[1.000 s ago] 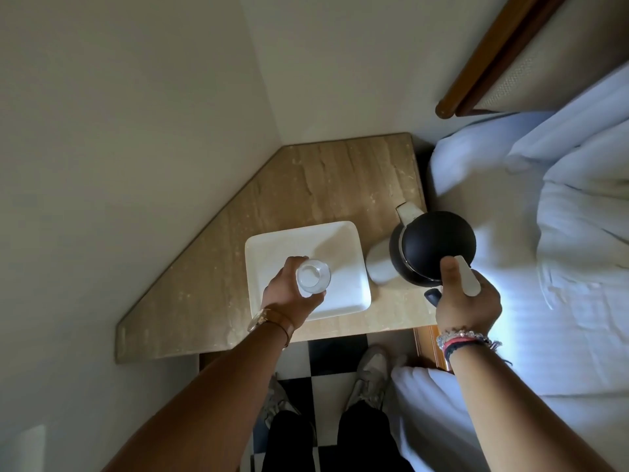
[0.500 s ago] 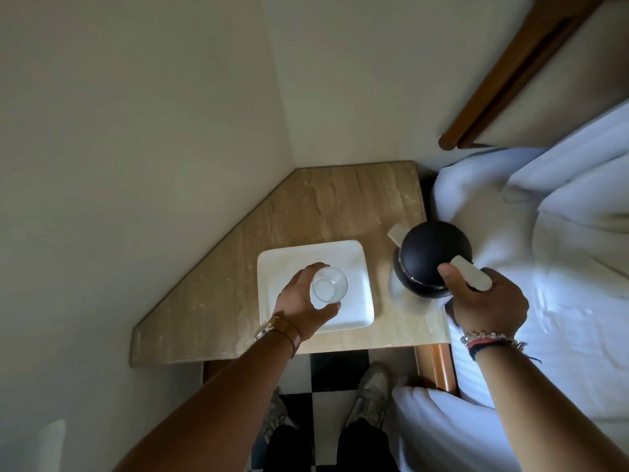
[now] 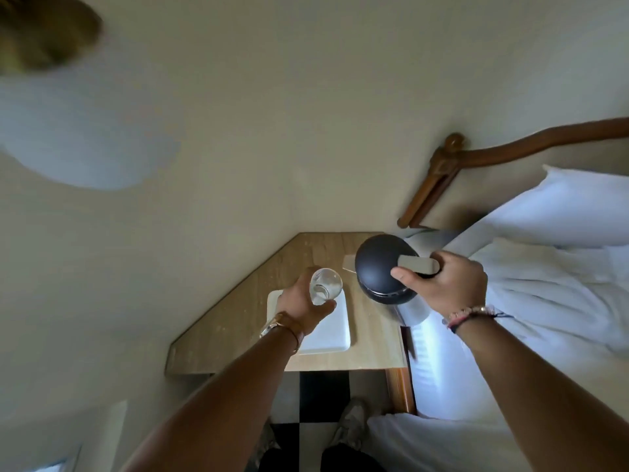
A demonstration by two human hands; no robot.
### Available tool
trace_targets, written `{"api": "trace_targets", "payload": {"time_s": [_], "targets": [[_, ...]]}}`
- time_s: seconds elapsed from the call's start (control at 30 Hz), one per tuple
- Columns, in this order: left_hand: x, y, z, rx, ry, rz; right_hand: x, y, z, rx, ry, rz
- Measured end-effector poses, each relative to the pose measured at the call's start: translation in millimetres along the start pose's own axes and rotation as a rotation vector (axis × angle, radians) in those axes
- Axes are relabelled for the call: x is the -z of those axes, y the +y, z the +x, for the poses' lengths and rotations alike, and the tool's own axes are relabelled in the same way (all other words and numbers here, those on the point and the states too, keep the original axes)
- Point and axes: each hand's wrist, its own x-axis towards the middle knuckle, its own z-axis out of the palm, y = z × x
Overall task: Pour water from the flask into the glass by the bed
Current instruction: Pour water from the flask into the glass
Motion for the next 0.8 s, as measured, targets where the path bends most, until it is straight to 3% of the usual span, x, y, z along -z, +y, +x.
{"api": "trace_targets", "payload": {"time_s": [0.47,0.8], "targets": [[113.4,151.2,-25.7,-0.18,0.086,-0.095,172.6,-129.5,72.7,0.267,0.015,-0.182],[144.5,192.0,-29.6,-0.253,0.068,-0.07,221.7,-187.8,103.5,0.438,-0.016,-0.416]]}}
